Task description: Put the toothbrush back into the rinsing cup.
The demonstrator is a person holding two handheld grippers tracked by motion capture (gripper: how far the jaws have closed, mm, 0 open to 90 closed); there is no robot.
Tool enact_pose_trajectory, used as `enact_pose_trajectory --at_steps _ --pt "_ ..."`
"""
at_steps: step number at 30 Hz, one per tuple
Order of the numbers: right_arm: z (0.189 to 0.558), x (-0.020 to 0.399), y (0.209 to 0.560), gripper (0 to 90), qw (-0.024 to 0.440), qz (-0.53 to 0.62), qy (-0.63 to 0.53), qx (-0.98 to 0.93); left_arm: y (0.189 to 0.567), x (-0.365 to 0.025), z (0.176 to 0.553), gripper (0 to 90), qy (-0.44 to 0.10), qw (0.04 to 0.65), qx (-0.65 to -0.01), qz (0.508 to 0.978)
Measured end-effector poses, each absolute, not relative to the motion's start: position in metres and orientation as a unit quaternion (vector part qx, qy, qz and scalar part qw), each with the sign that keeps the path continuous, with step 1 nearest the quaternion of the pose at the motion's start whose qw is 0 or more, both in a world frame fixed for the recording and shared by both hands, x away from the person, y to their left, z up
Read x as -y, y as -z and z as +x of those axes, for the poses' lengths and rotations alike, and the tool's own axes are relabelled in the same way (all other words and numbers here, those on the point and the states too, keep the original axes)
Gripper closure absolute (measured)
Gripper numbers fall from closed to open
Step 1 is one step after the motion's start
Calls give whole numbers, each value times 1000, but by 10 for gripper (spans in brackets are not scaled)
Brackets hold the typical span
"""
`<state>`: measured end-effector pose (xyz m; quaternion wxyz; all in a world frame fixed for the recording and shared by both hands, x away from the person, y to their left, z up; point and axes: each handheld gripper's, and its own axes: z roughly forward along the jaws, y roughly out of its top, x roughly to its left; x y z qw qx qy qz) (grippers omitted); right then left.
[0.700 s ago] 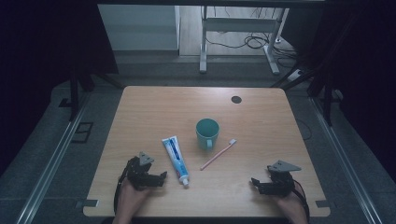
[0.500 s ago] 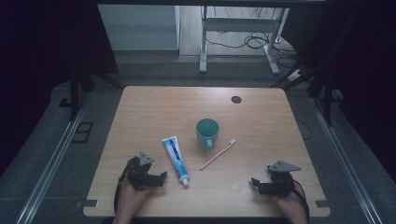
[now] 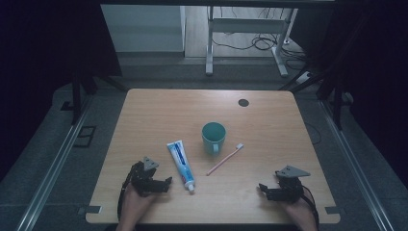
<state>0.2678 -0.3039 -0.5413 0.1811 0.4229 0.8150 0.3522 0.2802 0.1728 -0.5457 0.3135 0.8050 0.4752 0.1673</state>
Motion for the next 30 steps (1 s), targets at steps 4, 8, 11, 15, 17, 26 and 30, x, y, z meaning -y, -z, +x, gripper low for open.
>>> enact_pose_trajectory --at_steps 4,8,11,15,17,26,30 --pt "267 304 541 171 182 422 -354 -815 546 -173 280 7 -167 313 -475 805" --pt "267 304 540 232 182 421 -355 -814 546 -173 280 7 -167 313 -475 805" --pt "267 304 539 266 181 421 -355 -815 546 -173 280 7 -167 314 -475 805" --pt "267 303 537 334 173 423 -356 -815 546 -173 280 7 -167 313 -475 805" --pt "267 303 536 388 163 426 -359 -814 546 -173 280 7 -167 314 -475 805" --pt "269 305 527 557 135 431 -377 -808 546 -173 280 8 -167 314 -475 805" --pt "270 305 525 609 123 429 -381 -810 546 -173 280 7 -167 314 -475 805"
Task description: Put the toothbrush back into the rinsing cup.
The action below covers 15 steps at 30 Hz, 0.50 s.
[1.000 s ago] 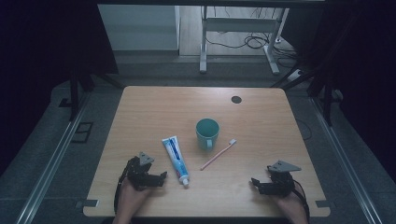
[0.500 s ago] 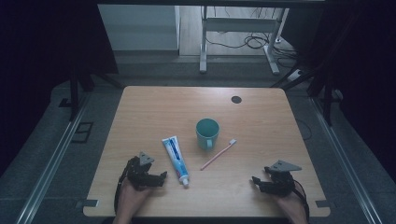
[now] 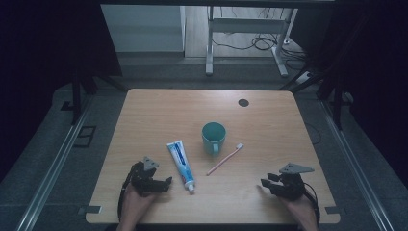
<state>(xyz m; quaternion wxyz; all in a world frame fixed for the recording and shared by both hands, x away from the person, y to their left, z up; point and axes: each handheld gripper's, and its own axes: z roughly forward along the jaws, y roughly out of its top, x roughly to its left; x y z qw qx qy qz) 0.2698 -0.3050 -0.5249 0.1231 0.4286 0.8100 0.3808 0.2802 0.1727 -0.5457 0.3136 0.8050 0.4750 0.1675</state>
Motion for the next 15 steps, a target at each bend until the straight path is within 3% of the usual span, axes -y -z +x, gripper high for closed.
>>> enact_pose_trajectory --at_steps 12,15 --pt "274 301 511 888 114 412 -380 -820 546 -173 280 8 -168 313 -476 805" --pt "275 299 509 893 111 410 -378 -823 546 -172 280 8 -169 313 -476 804"
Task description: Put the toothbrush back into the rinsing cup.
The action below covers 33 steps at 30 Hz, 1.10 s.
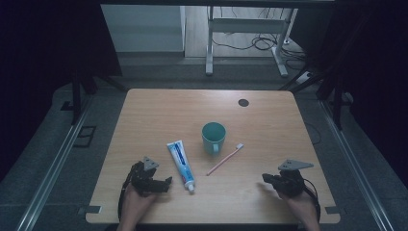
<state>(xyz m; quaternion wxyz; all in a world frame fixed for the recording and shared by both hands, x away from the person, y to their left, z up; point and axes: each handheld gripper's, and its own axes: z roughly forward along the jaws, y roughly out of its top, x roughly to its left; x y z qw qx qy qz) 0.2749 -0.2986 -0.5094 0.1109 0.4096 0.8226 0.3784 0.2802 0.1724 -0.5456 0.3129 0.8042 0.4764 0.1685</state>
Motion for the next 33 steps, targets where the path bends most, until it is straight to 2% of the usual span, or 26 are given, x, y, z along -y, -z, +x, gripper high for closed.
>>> enact_pose_trajectory --at_steps 33 --pt "304 240 507 886 85 372 -393 -837 546 -172 280 9 -168 314 -476 804"
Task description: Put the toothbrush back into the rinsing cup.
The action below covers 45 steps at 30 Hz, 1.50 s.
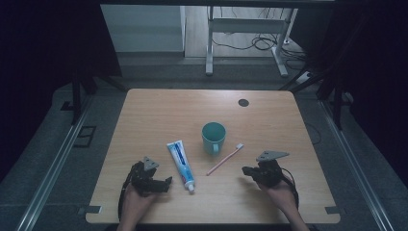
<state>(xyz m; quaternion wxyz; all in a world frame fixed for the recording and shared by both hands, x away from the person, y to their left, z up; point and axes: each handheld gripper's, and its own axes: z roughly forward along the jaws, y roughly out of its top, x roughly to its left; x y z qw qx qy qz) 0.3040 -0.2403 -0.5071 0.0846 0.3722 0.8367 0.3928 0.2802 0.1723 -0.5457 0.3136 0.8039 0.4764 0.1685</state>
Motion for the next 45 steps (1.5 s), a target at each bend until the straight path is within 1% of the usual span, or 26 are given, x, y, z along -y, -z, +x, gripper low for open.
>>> enact_pose_trajectory --at_steps 17,36,45 --pt "321 195 507 887 82 346 -400 -845 546 -172 280 9 -168 314 -476 804" --pt "335 146 517 882 67 325 -400 -854 546 -172 280 10 -168 314 -476 804" --pt "334 141 524 879 66 320 -389 -861 546 -172 280 11 -168 314 -475 804"
